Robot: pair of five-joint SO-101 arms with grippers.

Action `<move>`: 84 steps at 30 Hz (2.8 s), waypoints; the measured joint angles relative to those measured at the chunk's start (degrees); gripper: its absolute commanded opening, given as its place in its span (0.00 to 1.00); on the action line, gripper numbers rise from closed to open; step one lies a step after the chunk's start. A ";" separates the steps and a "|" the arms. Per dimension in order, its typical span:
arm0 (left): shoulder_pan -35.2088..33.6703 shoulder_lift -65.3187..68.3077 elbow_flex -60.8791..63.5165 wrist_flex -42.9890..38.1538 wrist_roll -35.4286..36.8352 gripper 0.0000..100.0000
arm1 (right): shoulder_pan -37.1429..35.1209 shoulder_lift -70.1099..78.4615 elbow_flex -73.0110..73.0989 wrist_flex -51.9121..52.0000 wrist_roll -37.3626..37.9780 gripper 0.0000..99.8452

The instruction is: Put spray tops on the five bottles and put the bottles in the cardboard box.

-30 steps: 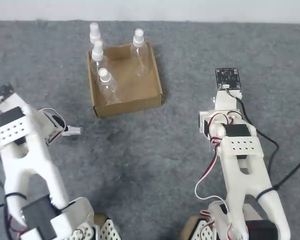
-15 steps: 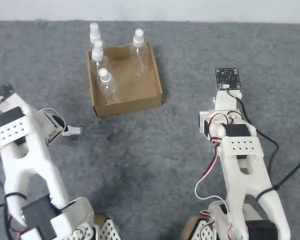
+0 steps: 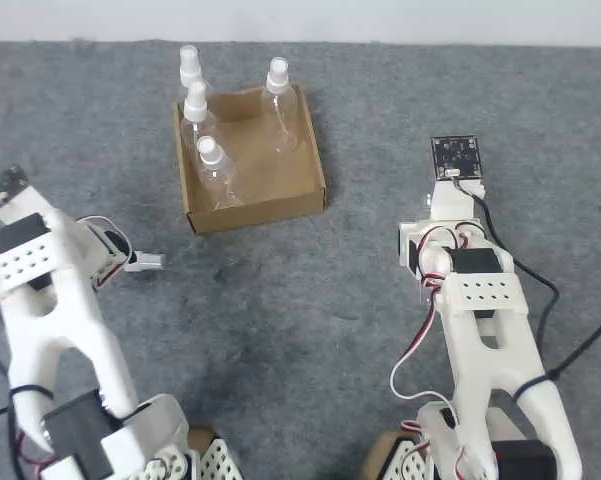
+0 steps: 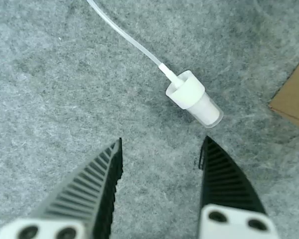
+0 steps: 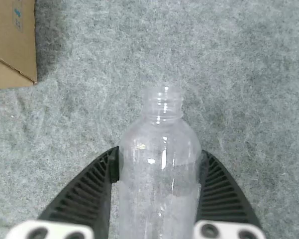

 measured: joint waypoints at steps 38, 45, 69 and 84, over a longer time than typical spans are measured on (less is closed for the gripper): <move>7.03 0.00 -3.52 -2.20 -58.81 0.23 | 0.00 0.00 0.00 0.00 0.00 0.12; 7.38 6.86 -4.75 -5.45 -65.76 0.23 | 0.00 0.00 0.00 0.00 0.00 0.12; 10.90 26.81 -15.38 -5.45 -79.56 0.23 | 0.00 0.00 0.00 0.00 0.00 0.12; 10.11 31.47 -15.82 -5.54 -85.27 0.13 | 0.00 0.00 0.00 0.00 0.00 0.12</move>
